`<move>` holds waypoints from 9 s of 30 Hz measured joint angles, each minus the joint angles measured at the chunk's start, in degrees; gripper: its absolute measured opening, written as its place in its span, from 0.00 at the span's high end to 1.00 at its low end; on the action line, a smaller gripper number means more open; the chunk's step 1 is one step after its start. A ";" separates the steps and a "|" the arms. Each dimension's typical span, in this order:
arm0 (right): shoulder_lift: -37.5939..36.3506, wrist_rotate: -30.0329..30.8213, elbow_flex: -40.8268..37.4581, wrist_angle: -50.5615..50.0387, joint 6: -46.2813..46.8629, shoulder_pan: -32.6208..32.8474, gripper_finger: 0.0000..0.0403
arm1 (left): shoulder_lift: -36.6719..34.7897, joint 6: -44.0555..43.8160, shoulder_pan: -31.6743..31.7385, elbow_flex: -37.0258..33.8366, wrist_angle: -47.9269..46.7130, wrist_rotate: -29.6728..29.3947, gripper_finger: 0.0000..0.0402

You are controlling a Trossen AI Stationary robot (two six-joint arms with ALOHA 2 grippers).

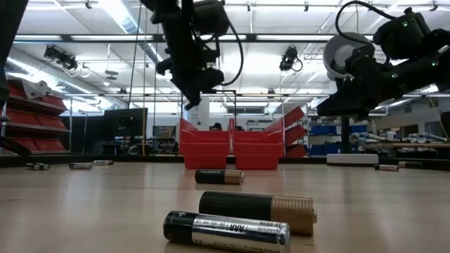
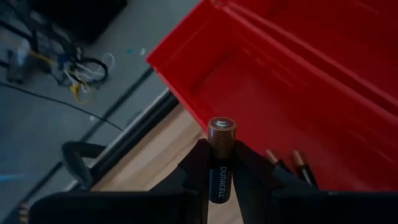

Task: Sort batteries
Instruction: Put the black battery into the left red bin, then put the silver battery into the right red bin

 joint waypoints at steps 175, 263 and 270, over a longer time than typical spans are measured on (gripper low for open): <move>3.48 -0.25 -0.02 -2.89 0.60 0.00 0.71 | 6.01 3.16 24.50 -17.13 -20.61 26.26 0.37; 3.47 0.02 0.00 -0.26 0.02 0.02 0.71 | 5.12 2.92 14.87 -0.87 42.09 46.22 0.69; 3.72 0.02 -0.02 -1.18 0.63 0.02 0.71 | -0.79 7.84 18.16 2.42 29.42 36.26 0.69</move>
